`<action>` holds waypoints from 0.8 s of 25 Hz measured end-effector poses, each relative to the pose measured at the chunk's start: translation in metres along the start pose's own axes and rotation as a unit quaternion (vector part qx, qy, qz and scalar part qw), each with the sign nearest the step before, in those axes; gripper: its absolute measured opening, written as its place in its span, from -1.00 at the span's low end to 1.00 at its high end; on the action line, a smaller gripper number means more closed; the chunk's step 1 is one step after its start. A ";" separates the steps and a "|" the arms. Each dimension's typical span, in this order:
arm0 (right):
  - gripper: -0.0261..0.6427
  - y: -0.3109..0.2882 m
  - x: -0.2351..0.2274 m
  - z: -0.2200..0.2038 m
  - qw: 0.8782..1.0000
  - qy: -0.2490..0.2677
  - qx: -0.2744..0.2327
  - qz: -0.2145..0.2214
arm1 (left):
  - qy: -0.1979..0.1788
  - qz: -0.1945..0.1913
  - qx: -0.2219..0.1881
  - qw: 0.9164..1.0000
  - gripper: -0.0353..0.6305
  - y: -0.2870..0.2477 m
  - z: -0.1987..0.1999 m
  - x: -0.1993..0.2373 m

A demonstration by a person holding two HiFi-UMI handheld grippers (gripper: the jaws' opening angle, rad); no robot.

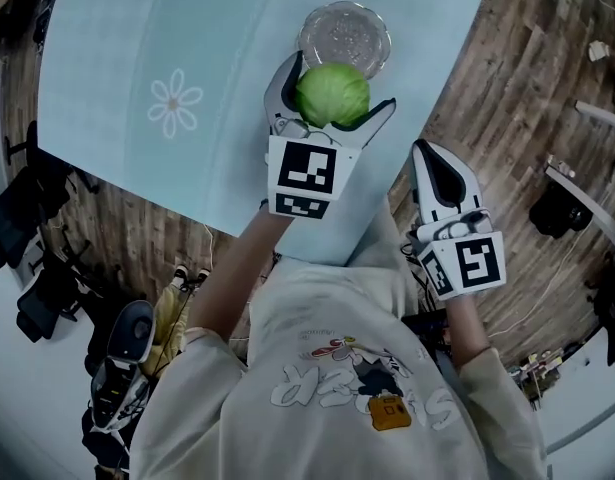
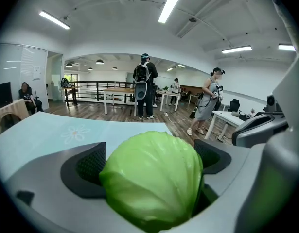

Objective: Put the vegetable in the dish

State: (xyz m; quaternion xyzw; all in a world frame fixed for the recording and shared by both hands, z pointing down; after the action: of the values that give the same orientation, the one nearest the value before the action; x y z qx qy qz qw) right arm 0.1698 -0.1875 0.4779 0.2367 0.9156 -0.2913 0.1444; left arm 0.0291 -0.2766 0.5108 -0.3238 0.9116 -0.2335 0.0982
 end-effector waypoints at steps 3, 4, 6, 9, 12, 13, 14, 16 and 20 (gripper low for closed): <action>-0.85 -0.008 -0.009 -0.004 1.000 -0.003 0.007 -0.003 | -0.002 0.006 0.001 1.000 0.82 -0.016 -0.004 0.010; -0.85 -0.009 -0.011 -0.005 1.000 -0.001 0.008 -0.004 | -0.004 0.007 0.001 1.000 0.81 -0.021 -0.005 0.013; -0.85 -0.009 -0.013 -0.007 1.000 0.002 0.011 -0.005 | -0.009 0.006 0.000 1.000 0.82 -0.028 -0.007 0.015; -0.85 -0.012 -0.017 -0.010 1.000 0.004 0.016 -0.005 | -0.015 0.003 0.002 1.000 0.81 -0.041 -0.011 0.017; -0.85 -0.018 -0.023 -0.012 1.000 0.001 0.023 -0.003 | -0.018 -0.002 0.010 1.000 0.82 -0.057 -0.016 0.019; -0.85 -0.019 -0.025 -0.014 1.000 -0.003 0.026 -0.002 | -0.019 -0.004 0.012 1.000 0.82 -0.061 -0.018 0.019; -0.85 -0.019 -0.027 -0.016 1.000 -0.007 0.028 -0.001 | -0.021 -0.005 0.013 1.000 0.81 -0.065 -0.021 0.019; -0.85 -0.018 -0.027 -0.020 0.999 -0.016 0.032 -0.002 | -0.022 -0.006 0.017 1.000 0.81 -0.071 -0.026 0.021; -0.85 -0.016 -0.027 -0.026 0.999 -0.025 0.038 -0.004 | -0.021 -0.003 0.028 0.999 0.82 -0.082 -0.036 0.024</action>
State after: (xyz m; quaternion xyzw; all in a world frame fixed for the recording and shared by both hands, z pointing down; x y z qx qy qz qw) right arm 0.1814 -0.1927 0.5164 0.2306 0.9011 -0.3321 0.1566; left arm 0.0435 -0.3348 0.5822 -0.3284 0.9016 -0.2518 0.1258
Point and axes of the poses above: the fingertips, and each gripper's own axes: y backward along the fingers, x to its left, z out of its top, the point moved 6 cm from there along y, backward along the fingers, and after that the axes turned 8 degrees about -y, right-handed, at the moved point
